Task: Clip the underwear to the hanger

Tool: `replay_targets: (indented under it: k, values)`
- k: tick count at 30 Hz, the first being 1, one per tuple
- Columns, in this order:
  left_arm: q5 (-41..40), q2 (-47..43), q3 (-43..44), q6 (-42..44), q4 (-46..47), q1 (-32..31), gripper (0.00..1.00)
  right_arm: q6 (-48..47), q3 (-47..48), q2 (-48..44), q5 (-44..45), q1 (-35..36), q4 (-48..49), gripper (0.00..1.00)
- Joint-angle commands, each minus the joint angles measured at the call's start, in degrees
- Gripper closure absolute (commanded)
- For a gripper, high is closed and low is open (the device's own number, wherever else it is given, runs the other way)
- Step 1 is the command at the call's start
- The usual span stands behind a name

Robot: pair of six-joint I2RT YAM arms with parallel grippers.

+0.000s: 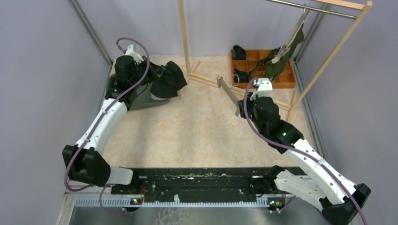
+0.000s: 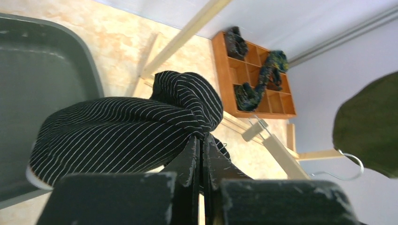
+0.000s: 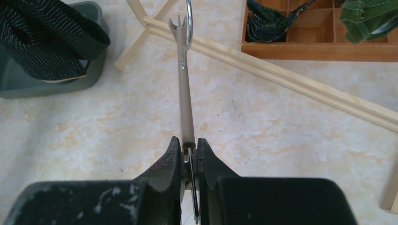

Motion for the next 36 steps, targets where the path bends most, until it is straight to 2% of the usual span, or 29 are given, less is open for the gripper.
replay_targets:
  k: [1,5,15,19,23,30,36]
  values:
    - [8.4,-3.3,-1.2,-3.9,5.0,-0.7,1.0,0.7,0.5,-1.7,2.3,-0.3,3.2,1.0]
    - [14.6,-3.3,-0.6,-5.1,7.5,-1.6,1.0,0.6,0.7,-1.8,3.5,-0.4,2.9,1.0]
    - [18.1,3.4,8.4,-3.1,-0.9,-4.3,1.0,0.1,1.7,-3.1,6.3,-0.4,2.6,1.0]
    - [21.0,6.9,9.2,-3.9,-1.5,-6.7,1.0,-0.5,2.4,-3.0,7.3,-0.5,2.5,1.0]
    - [19.3,8.3,11.7,-2.3,-4.5,-10.7,1.0,-1.0,3.0,-2.5,7.4,-0.5,2.6,1.0]
    - [15.2,9.1,17.5,2.8,-13.3,-11.7,1.0,-1.8,3.5,-1.9,7.1,-1.2,3.0,1.0]
    - [18.8,11.1,20.7,4.3,-15.8,-11.8,1.0,-2.1,3.7,-1.4,6.5,-1.8,3.2,1.0]
